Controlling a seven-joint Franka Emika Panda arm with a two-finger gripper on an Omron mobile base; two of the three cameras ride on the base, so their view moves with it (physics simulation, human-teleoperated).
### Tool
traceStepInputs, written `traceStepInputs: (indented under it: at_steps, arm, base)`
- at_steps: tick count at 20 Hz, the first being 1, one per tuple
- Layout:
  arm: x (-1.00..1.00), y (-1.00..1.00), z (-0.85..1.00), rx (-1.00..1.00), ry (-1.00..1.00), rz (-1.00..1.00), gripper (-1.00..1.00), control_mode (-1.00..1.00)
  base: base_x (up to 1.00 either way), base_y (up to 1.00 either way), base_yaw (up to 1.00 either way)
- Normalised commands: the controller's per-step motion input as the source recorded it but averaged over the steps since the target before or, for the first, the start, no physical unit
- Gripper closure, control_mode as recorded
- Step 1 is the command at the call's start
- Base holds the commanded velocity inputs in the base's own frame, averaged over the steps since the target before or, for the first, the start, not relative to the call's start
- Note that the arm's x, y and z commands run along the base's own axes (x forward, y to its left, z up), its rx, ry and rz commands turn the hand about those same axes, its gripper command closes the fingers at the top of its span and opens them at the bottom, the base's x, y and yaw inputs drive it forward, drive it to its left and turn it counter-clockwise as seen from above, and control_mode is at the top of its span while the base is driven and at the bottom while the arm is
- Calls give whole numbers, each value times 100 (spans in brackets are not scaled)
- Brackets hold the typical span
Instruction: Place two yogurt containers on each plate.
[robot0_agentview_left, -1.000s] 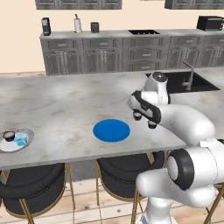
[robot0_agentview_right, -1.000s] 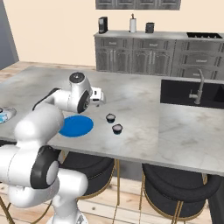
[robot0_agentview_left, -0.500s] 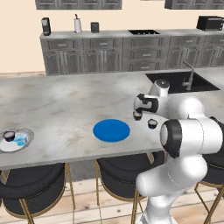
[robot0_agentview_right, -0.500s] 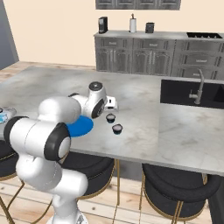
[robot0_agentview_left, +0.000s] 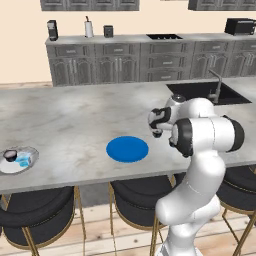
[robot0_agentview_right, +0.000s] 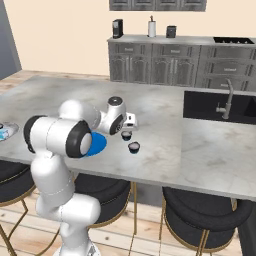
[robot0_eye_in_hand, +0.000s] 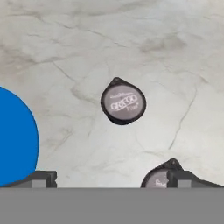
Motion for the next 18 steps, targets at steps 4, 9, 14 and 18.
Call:
traceStepInputs:
  at_steps: [4,9,14,18]
  arm:
    - [32,-2,-25,0,5,0,-100,-100]
    - [32,0,-27,0,8,0,-100,-100]
    - [24,0,-26,0,7,0,-100,-100]
    - [23,0,-25,0,7,0,-100,-100]
  base:
    - [0,0,0]
    - [0,0,0]
    - [0,0,0]
    - [0,0,0]
